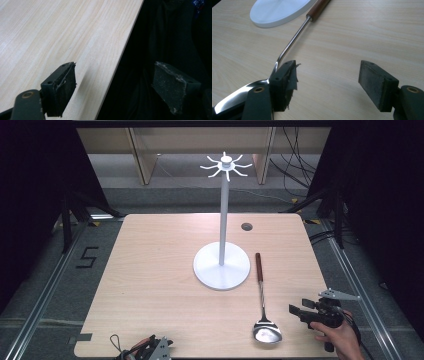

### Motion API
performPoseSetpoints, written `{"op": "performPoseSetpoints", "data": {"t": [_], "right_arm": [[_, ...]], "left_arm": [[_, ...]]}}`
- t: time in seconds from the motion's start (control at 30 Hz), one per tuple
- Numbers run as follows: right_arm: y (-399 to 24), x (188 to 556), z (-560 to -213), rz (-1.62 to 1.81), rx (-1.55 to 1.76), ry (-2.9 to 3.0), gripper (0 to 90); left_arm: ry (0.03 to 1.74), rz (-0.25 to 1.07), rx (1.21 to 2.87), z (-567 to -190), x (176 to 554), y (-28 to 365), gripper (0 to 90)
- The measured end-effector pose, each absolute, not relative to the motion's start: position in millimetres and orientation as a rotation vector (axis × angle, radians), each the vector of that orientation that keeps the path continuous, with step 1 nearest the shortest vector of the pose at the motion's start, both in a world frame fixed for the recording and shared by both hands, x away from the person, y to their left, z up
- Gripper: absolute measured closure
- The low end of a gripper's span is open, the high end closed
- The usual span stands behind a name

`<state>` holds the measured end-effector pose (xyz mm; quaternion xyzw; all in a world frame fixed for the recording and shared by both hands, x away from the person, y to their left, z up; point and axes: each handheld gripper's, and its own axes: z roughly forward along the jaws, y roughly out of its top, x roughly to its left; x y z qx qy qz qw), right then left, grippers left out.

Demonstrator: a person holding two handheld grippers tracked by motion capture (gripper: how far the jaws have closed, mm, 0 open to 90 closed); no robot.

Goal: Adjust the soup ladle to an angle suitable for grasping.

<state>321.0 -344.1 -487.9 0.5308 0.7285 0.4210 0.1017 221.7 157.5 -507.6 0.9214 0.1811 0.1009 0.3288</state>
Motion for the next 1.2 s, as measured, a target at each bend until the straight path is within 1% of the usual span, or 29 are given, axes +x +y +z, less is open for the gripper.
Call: {"op": "performPoseSetpoints", "data": {"t": [0.17,0.3,0.33,0.57,0.83,0.97,1.07,1.1,1.2], "right_arm": [[-343.6,322.1,-487.0,1.224,1.531,2.182,31.7],[-340.1,321.6,-484.9,1.250,1.569,2.172,31.6],[-341.1,324.4,-484.2,1.247,1.520,2.181,31.6],[-334.2,331.4,-478.4,1.233,1.520,2.183,31.3],[-327.6,348.6,-470.9,1.214,1.519,2.189,31.0],[-324.4,359.1,-469.4,1.182,1.453,2.198,30.4],[-315.2,365.7,-462.7,1.186,1.489,2.201,30.0],[-315.9,369.4,-461.3,1.168,1.435,2.215,30.0],[-308.6,371.0,-457.9,1.164,1.496,2.209,30.0]], "left_arm": [[0.480,0.264,2.411,-507.4,222.0,157.6,18.3],[0.487,0.269,2.406,-506.9,222.1,157.8,18.3],[0.489,0.271,2.405,-507.1,222.4,158.1,18.3],[0.528,0.281,2.389,-506.2,223.9,159.8,18.3],[0.556,0.299,2.369,-505.4,227.0,162.7,18.3],[0.547,0.303,2.379,-505.5,226.4,162.1,18.3],[0.519,0.288,2.403,-505.1,227.3,162.0,18.3],[0.523,0.288,2.399,-504.9,227.3,162.0,18.3],[0.530,0.307,2.406,-504.4,226.9,162.2,18.3]]}}
